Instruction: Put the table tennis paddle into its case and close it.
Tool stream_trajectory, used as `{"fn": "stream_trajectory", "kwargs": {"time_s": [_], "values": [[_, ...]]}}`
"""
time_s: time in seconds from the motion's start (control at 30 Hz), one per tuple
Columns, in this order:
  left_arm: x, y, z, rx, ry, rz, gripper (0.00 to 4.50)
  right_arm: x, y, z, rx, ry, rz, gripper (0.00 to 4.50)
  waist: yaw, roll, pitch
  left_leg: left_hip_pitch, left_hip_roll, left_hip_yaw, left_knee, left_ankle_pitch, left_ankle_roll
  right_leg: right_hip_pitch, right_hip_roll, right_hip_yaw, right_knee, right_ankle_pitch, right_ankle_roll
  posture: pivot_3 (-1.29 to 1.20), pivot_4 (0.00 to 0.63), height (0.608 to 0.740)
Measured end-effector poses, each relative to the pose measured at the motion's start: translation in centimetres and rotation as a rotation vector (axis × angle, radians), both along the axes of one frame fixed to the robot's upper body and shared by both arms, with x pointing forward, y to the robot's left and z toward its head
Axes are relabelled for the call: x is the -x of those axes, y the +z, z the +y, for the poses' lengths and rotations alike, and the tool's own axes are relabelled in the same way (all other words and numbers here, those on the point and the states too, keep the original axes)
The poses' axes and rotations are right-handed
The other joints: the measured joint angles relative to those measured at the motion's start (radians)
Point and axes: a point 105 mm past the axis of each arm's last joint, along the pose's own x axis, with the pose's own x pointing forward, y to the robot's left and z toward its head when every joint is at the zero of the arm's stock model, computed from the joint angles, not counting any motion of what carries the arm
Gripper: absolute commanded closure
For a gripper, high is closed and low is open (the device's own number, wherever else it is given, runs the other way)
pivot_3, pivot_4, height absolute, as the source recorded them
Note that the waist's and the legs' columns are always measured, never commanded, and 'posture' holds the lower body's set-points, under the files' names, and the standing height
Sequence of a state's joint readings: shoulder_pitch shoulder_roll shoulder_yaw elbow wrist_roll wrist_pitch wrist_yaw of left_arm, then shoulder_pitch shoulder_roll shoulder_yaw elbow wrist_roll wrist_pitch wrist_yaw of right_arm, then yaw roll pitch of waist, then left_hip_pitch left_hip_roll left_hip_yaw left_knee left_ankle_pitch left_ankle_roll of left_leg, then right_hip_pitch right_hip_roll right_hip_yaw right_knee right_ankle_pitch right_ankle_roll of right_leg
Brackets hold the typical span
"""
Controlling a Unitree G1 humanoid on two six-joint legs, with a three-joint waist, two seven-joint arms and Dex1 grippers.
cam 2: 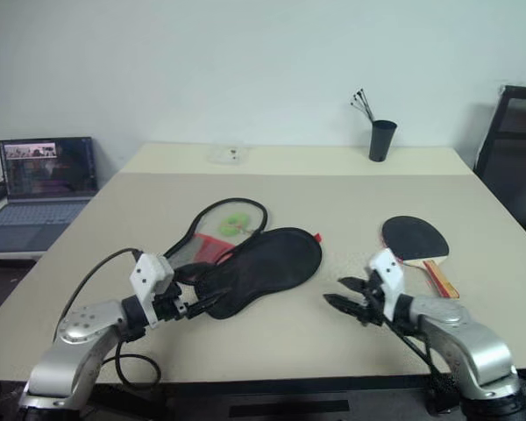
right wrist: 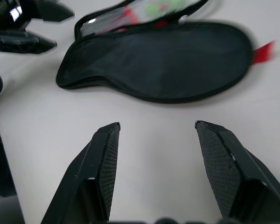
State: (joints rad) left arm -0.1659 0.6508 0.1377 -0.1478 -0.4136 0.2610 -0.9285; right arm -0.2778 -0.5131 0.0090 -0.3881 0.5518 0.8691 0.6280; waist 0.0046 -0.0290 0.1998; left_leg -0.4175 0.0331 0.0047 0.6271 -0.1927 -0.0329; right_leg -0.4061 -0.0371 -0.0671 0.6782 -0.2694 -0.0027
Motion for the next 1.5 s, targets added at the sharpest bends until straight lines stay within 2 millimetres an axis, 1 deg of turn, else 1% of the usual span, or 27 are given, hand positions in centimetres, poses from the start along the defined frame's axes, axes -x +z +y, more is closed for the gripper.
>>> {"fn": "stream_trajectory", "kwargs": {"time_s": [0.07,0.17,0.27,0.37,0.4,0.53,0.6,0.7,0.83,1.07,1.33,1.5], "values": [[-0.2,0.4,0.4,-0.020,-0.024,0.004,0.63,-0.7,-0.1,0.1,-0.009,-0.034,0.018,1.67,0.000,0.000,0.000,0.000,-0.001,0.000,0.000,0.000,0.000,0.000,0.000,0.000,0.000,0.000,0.000,0.00,0.150,0.740],[-1.0,0.8,1.8,-0.048,-0.015,0.015,0.63,-2.0,-0.6,0.4,-0.046,-0.101,0.054,1.67,-0.001,0.000,0.000,-0.001,-0.001,0.000,0.000,0.000,0.000,0.000,0.000,0.000,0.000,0.000,0.000,0.00,0.150,0.740],[-1.8,1.6,2.5,-0.063,-0.009,-0.007,0.63,-3.1,-0.6,1.0,-0.075,-0.139,0.075,1.10,-0.002,0.000,0.000,-0.001,-0.001,0.000,0.000,0.000,0.000,-0.001,0.001,0.000,0.000,0.000,0.000,0.00,0.150,0.740],[-2.4,2.1,2.6,-0.071,-0.010,-0.031,0.63,-3.8,0.0,1.9,-0.102,-0.150,0.074,0.11,-0.004,0.000,0.000,-0.001,-0.001,0.001,0.000,0.000,0.000,-0.001,0.001,0.000,0.000,0.000,0.000,0.00,0.150,0.740],[-2.5,2.2,2.7,-0.073,-0.008,-0.032,0.63,-4.0,0.0,2.2,-0.111,-0.158,0.078,0.04,-0.004,0.000,0.000,-0.001,-0.001,0.001,-0.001,0.000,0.000,-0.001,0.001,0.001,0.000,0.000,0.000,0.00,0.150,0.740],[-2.7,2.5,2.4,-0.083,-0.021,-0.045,0.63,-5.0,-0.6,2.9,-0.096,-0.194,0.104,0.04,-0.005,0.000,0.000,-0.001,0.000,0.001,-0.001,0.000,0.000,-0.001,0.001,0.001,0.000,0.000,0.000,0.00,0.150,0.740],[-2.6,2.3,2.1,-0.091,-0.035,-0.043,0.63,-5.5,-1.2,3.0,-0.083,-0.229,0.124,0.04,-0.006,0.000,0.000,-0.001,0.000,0.001,-0.001,0.000,0.000,-0.001,0.001,0.001,0.000,0.000,0.000,0.00,0.150,0.740],[-2.6,2.1,1.9,-0.097,-0.046,-0.037,0.63,-6.2,-2.8,2.7,-0.048,-0.305,0.165,0.04,-0.006,0.000,0.000,-0.001,0.000,0.001,0.000,0.000,0.000,-0.001,0.001,0.001,0.000,0.000,0.000,0.00,0.150,0.740],[-2.6,2.1,1.9,-0.099,-0.048,-0.039,0.63,-6.4,-2.8,3.1,-0.049,-0.328,0.164,0.04,-0.006,0.000,0.000,0.000,0.001,0.001,0.000,0.000,0.000,-0.001,0.001,0.001,0.001,0.000,0.000,0.00,0.150,0.740],[-2.6,2.1,1.9,-0.102,-0.049,-0.041,0.63,-5.9,-2.7,4.4,-0.092,-0.297,0.228,0.04,-0.008,-0.001,-0.001,0.000,0.003,0.001,-0.001,0.000,0.000,-0.001,0.002,0.001,0.001,0.000,0.000,0.00,0.150,0.740],[-2.6,2.2,1.8,-0.102,-0.052,-0.053,0.63,-4.3,-2.3,8.4,-0.176,-0.165,0.338,0.04,-0.010,-0.001,0.000,0.000,0.014,0.002,-0.001,0.000,-0.001,-0.003,0.014,0.001,0.001,0.001,-0.002,0.00,0.150,0.740],[-2.6,2.1,1.8,-0.102,-0.051,-0.054,0.63,-4.1,-2.3,9.2,-0.173,-0.139,0.347,0.04,-0.009,-0.001,0.000,0.000,0.015,0.002,-0.001,-0.001,-0.001,-0.004,0.015,0.002,0.001,0.001,-0.003,0.00,0.150,0.740]]}}
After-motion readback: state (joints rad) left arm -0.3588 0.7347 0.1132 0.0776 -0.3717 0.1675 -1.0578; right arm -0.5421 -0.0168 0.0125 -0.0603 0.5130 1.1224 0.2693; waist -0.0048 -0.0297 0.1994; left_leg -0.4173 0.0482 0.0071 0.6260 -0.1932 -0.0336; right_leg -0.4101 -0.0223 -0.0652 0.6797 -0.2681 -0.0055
